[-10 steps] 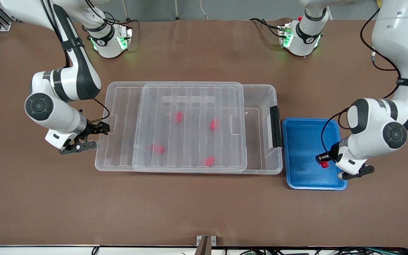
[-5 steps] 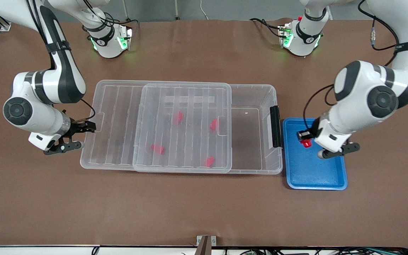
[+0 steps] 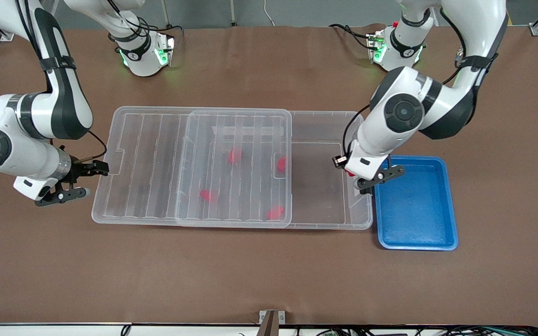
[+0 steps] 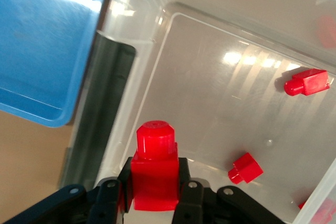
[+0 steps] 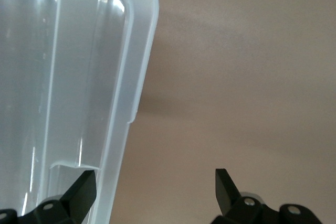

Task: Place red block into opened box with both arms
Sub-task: 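Lower the block into the opened box while the right gripper draws back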

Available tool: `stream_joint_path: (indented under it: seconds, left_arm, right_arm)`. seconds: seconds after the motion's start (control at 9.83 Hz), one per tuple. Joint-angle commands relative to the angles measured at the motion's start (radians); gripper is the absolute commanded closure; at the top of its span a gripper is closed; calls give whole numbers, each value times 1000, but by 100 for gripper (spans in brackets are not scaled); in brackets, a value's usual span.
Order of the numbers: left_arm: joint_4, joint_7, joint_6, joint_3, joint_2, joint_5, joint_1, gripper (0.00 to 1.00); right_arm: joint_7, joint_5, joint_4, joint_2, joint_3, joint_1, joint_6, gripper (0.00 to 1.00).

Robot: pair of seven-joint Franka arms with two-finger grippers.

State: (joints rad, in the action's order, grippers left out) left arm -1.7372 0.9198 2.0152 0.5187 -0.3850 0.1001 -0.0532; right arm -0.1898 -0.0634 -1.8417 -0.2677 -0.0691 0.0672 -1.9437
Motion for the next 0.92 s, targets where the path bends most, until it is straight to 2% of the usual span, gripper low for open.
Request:
stream_joint_path:
  seconds: [0.0,0.1,0.2,0.51,0.81]
  left_arm:
    - [-22,46,63,0,-76,38,-33,98]
    - [-25,50,85,1,-102,55,-37,98]
    - [-34,50,97,1,-135,97,-48,98]
    - [-33,34,112,3,-231,240,-94,97]
    - [-36,-65,192,3,-296,282,-105,94]
  right_arm:
    - [147,0,132,8,17,6,150,0]
    - [215,35,156,30,18,13,173,0]
    - [277,59,157,92,15,11,189,0]
    - [467,59,205,230,15,8,301,0]
    - [466,63,208,335,2,-10,426,0]
